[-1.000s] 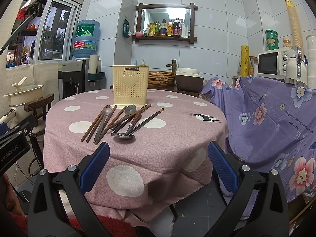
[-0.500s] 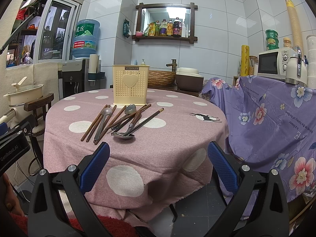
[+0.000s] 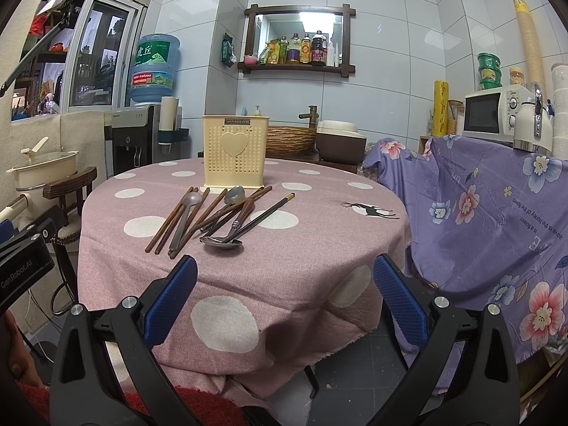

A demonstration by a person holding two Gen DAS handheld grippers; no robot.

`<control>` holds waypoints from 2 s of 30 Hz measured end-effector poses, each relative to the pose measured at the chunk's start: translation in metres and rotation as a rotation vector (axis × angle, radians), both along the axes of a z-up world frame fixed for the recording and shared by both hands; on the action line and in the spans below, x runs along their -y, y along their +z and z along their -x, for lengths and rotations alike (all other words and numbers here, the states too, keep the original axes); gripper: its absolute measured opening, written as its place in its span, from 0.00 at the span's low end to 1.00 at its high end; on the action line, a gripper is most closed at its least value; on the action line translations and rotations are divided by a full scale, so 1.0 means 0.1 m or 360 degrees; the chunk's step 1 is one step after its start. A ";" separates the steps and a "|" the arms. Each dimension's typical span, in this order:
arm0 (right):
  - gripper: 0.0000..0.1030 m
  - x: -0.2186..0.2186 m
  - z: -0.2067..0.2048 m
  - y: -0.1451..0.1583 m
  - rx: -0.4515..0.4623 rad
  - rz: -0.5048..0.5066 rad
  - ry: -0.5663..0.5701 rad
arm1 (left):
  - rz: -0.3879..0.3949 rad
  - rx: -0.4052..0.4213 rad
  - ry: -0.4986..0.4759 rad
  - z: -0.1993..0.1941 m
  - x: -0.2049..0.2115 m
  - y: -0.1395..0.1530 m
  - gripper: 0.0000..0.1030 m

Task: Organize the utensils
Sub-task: 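Move the left and right tools down toward the row of utensils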

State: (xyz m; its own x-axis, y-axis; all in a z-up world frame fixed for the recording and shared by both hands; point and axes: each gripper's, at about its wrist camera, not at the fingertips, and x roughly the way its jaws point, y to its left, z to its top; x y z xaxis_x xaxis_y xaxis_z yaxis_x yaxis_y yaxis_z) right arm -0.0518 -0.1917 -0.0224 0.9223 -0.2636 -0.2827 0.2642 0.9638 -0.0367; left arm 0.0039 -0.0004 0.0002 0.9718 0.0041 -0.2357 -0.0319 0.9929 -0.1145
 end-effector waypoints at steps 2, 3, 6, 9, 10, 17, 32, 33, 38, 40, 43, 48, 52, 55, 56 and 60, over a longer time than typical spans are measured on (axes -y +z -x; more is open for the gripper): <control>0.95 0.00 0.00 0.00 -0.0001 0.0000 0.0000 | 0.0000 0.0000 0.0000 0.00 0.00 0.00 0.95; 0.95 0.00 0.00 0.00 -0.0001 0.0000 0.0000 | 0.0000 0.0000 0.0000 0.00 0.00 0.00 0.95; 0.95 -0.01 -0.03 0.04 -0.0003 0.0000 0.0000 | 0.0001 -0.0001 -0.0001 0.00 0.00 0.00 0.95; 0.95 -0.01 -0.02 -0.01 -0.0007 -0.0001 -0.0002 | 0.0007 -0.0005 -0.0002 0.00 -0.02 -0.02 0.95; 0.95 0.00 -0.01 -0.01 -0.0009 -0.0002 -0.0002 | 0.0012 -0.0009 -0.0005 -0.01 -0.02 -0.03 0.95; 0.95 0.00 -0.13 -0.04 -0.0057 -0.0011 -0.0001 | 0.0039 -0.0079 -0.0032 -0.05 -0.05 -0.22 0.95; 0.95 0.54 -1.04 0.39 -0.0275 -0.0041 -0.0050 | -0.0127 -0.0392 -0.0245 -1.08 0.01 0.17 0.94; 0.95 0.58 -1.13 0.41 -0.0308 -0.0054 -0.0049 | -0.0132 -0.0429 -0.0258 -1.17 0.03 0.19 0.94; 0.95 0.88 -1.70 0.46 -0.0519 -0.0256 -0.0028 | -0.0071 -0.0632 -0.0371 -1.66 0.07 0.24 0.79; 0.94 0.96 -1.87 0.45 -0.0555 -0.0331 -0.0028 | -0.0051 -0.0687 -0.0381 -1.84 0.10 0.26 0.74; 0.89 1.02 -2.11 0.41 -0.0631 -0.0400 -0.0015 | -0.0039 -0.0760 -0.0405 -2.09 0.17 0.26 0.68; 0.86 1.03 -2.37 0.35 -0.0699 -0.0386 -0.0011 | -0.0081 -0.0887 -0.0473 -2.42 0.38 0.18 0.60; 0.86 1.01 -2.47 0.33 -0.0713 -0.0369 -0.0009 | -0.0118 -0.0988 -0.0524 -2.62 0.53 0.08 0.52; 0.86 1.03 -2.53 0.31 -0.0725 -0.0364 -0.0009 | -0.0145 -0.1029 -0.0546 -2.73 0.61 0.03 0.49; 0.86 1.03 -2.54 0.30 -0.0730 -0.0358 -0.0010 | -0.0161 -0.1041 -0.0551 -2.75 0.64 0.01 0.48; 0.86 1.05 -2.57 0.26 -0.0746 -0.0348 -0.0013 | -0.0217 -0.1065 -0.0554 -2.80 0.72 -0.05 0.44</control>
